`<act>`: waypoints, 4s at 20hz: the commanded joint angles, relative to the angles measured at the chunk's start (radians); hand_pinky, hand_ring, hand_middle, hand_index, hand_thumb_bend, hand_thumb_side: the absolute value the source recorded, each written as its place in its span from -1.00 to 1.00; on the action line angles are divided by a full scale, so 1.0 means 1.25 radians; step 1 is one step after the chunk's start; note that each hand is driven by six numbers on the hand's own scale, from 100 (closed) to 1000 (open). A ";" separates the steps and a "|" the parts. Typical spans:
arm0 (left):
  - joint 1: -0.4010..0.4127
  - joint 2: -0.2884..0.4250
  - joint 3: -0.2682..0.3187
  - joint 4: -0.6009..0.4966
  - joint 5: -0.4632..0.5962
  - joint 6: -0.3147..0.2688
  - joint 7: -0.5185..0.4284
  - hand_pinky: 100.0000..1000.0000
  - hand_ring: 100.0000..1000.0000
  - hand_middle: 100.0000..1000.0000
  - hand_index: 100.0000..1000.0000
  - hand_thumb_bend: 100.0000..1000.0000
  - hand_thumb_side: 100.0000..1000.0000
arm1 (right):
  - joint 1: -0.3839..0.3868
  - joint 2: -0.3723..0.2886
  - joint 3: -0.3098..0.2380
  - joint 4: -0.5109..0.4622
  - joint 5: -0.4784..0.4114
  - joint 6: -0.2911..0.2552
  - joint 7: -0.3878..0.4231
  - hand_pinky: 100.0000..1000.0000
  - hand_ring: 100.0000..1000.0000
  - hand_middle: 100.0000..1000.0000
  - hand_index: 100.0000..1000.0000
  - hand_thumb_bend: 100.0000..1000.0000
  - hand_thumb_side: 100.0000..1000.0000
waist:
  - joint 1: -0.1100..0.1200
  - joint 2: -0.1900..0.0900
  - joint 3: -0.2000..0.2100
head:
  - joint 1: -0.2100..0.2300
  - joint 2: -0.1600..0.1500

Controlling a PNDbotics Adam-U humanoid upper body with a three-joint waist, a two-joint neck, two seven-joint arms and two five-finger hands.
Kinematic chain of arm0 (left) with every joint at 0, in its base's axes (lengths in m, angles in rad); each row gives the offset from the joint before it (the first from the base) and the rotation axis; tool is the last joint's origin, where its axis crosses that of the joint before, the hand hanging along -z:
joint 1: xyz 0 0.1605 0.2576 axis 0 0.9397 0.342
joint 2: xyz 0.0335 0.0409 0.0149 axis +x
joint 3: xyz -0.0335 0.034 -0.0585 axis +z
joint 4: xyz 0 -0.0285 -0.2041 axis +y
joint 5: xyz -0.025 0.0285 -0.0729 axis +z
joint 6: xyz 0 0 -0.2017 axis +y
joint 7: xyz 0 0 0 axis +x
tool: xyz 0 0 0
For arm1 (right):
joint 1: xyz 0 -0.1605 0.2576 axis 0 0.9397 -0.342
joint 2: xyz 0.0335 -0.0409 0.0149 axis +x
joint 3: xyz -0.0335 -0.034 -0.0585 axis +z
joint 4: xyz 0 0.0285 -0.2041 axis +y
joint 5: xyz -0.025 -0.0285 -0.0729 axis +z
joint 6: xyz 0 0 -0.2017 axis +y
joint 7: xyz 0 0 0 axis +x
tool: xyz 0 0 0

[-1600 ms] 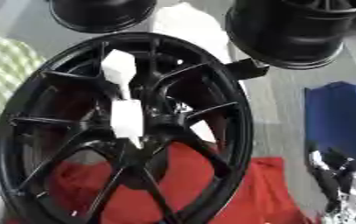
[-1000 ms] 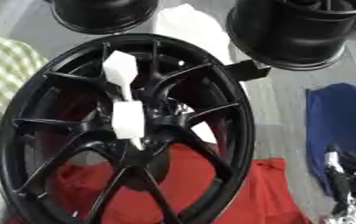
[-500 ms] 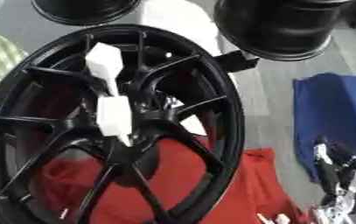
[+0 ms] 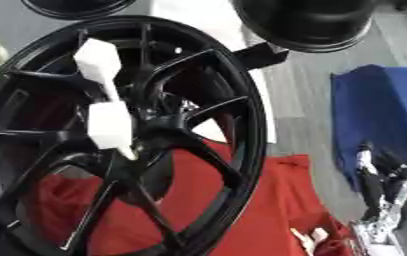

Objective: Pull the pin out of the wheel hub.

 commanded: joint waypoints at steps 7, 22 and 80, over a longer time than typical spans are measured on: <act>-0.175 0.052 -0.105 0.000 -0.109 -0.006 -0.303 0.41 0.25 0.23 0.54 -0.76 -0.33 | 0.013 -0.020 -0.017 -0.043 0.039 0.022 0.021 0.06 0.30 0.13 0.27 -0.07 -0.52 | 0.010 -0.011 0.007 | 0.018 -0.041; -0.367 -0.064 -0.254 0.095 -0.192 -0.077 -0.607 0.68 0.55 0.52 0.70 -0.39 -0.05 | 0.027 -0.030 -0.021 -0.062 0.064 0.039 0.020 0.05 0.28 0.11 0.26 -0.07 -0.53 | 0.031 0.003 -0.007 | 0.000 -0.049; -0.312 -0.127 -0.376 0.332 -0.247 -0.180 -0.616 0.59 0.50 0.44 0.60 0.11 -0.18 | 0.016 -0.031 -0.003 -0.059 0.050 0.040 0.031 0.04 0.26 0.10 0.26 -0.08 -0.53 | 0.022 0.000 -0.030 | 0.008 -0.036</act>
